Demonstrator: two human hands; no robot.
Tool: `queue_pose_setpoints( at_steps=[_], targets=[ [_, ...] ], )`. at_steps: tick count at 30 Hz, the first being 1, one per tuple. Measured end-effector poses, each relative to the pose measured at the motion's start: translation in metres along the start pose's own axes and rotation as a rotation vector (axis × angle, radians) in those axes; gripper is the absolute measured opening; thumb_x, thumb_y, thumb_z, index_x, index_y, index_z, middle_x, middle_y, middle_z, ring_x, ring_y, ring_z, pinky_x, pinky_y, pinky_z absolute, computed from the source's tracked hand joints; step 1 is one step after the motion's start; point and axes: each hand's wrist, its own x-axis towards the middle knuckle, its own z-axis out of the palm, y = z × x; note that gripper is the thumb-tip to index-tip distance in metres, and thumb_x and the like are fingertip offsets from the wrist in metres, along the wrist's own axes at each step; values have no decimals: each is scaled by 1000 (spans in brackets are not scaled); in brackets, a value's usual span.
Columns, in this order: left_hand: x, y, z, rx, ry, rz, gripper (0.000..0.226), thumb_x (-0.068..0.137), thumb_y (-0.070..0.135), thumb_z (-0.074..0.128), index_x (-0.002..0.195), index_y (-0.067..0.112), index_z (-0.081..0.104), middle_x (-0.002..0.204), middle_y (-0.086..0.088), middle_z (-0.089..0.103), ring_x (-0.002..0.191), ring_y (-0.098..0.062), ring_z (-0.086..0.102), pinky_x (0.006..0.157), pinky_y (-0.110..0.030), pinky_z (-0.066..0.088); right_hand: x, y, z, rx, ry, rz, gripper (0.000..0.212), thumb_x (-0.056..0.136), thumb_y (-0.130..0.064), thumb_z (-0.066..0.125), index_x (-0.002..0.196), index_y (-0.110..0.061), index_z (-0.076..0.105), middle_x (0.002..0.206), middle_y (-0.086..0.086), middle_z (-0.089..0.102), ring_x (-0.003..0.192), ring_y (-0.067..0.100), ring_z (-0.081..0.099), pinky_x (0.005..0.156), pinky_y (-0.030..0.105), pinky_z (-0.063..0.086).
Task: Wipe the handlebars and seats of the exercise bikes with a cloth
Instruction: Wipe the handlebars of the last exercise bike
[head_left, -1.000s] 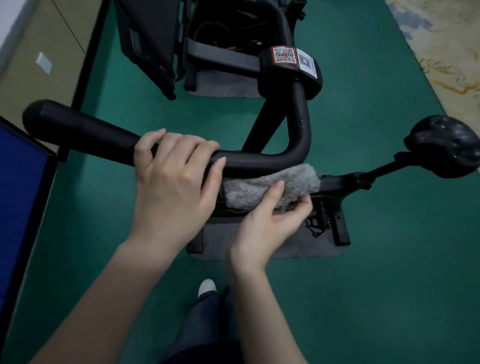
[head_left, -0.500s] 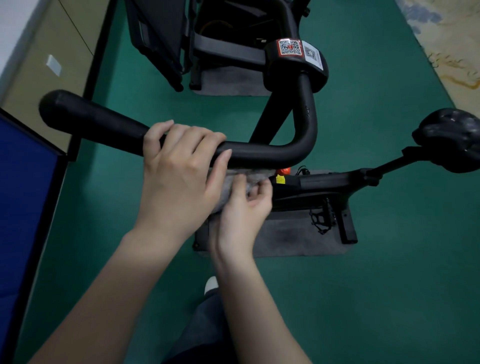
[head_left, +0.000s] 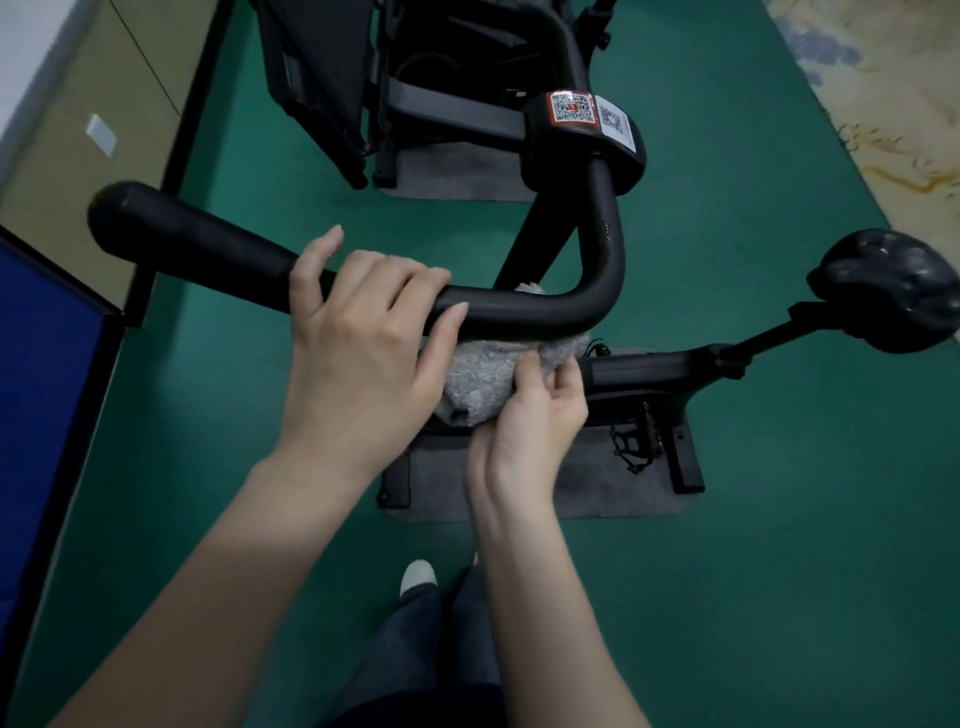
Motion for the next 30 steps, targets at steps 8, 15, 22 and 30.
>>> queue_pose_setpoints(
  at_steps=[8, 15, 22, 30],
  targets=[
    [9, 22, 13, -77, -20, 47, 30, 94, 30, 50, 107, 10, 67, 99, -4, 66, 97, -26, 60, 107, -40, 30, 8, -16, -12, -60, 76, -134, 29, 96, -2, 51, 124, 2, 50, 123, 22, 61, 110, 28, 63, 96, 40, 51],
    [8, 24, 16, -91, -25, 40, 29, 94, 32, 51, 107, 11, 67, 98, -3, 67, 93, -26, 59, 94, -36, 33, 2, -17, -20, -527, 119, -776, 24, 90, 4, 56, 110, -8, 62, 112, 6, 57, 107, 10, 56, 93, 16, 42],
    [10, 24, 15, -105, -29, 24, 27, 92, 30, 52, 104, 12, 67, 96, -1, 67, 93, -25, 59, 92, -35, 31, 11, -34, -21, -978, -127, -1184, 28, 84, 10, 52, 104, 1, 70, 107, 10, 65, 97, 24, 51, 93, 22, 42],
    [9, 24, 15, -123, -20, 23, 26, 92, 30, 53, 104, 12, 67, 97, -1, 67, 93, -25, 59, 94, -34, 29, 12, -46, -19, -1019, -170, -1137, 31, 82, 14, 53, 104, 0, 69, 106, -4, 60, 96, 21, 51, 90, 13, 38]
  ],
)
